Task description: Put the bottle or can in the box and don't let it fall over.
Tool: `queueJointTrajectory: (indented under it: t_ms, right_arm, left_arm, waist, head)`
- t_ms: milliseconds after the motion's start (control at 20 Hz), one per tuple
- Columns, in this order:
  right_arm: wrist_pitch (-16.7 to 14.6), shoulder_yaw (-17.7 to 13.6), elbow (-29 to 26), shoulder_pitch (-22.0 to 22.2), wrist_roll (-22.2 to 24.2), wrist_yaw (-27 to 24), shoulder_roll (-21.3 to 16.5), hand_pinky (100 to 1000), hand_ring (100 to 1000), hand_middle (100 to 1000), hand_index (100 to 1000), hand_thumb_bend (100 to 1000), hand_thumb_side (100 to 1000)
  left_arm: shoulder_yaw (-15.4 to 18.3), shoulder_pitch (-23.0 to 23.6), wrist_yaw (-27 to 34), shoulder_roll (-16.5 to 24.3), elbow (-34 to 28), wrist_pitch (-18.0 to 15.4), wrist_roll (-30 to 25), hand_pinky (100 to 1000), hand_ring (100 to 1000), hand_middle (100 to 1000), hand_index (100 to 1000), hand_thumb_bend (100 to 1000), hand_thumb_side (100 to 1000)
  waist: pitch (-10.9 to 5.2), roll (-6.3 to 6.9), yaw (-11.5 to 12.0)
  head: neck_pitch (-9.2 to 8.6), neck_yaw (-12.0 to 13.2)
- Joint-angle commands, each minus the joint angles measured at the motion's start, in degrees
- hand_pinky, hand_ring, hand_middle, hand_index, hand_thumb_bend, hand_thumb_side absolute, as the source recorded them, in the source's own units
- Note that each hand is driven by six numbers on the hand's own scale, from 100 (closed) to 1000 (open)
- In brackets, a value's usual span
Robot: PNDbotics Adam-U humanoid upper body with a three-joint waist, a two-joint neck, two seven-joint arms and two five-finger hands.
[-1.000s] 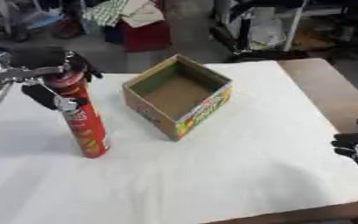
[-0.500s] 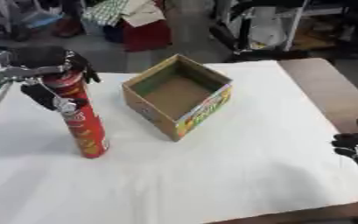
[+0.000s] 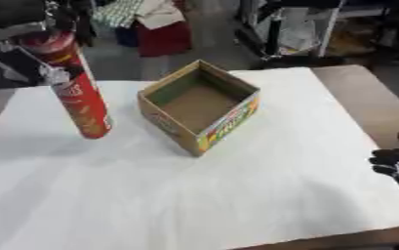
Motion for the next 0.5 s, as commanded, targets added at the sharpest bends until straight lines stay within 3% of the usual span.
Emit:
queueJointTrajectory:
  t_ms: [50, 500]
  right_arm:
    - [-0.1, 0.3, -0.6, -0.5, 0.5, -0.4, -0.9, 755, 732, 675, 1000, 100, 823]
    - [-0.1, 1.9, -0.7, -2.0, 2.2, -1.1, -0.6, 755, 732, 674, 1000, 100, 822]
  left_arm:
    - [2.0, -2.5, -0.8, -1.5, 1.2, 0.9, 5.7, 222, 314, 424, 730, 100, 302]
    - [1.7, -4.9, -8.3, -12.4, 7.6, 0.5, 22.9, 234, 313, 423, 737, 100, 330]
  waist:
    - [-0.71, -0.09, -0.3]
    - [0.35, 0.01, -4.4]
  head:
    - [-0.57, 0.5]
    - [-1.77, 3.3]
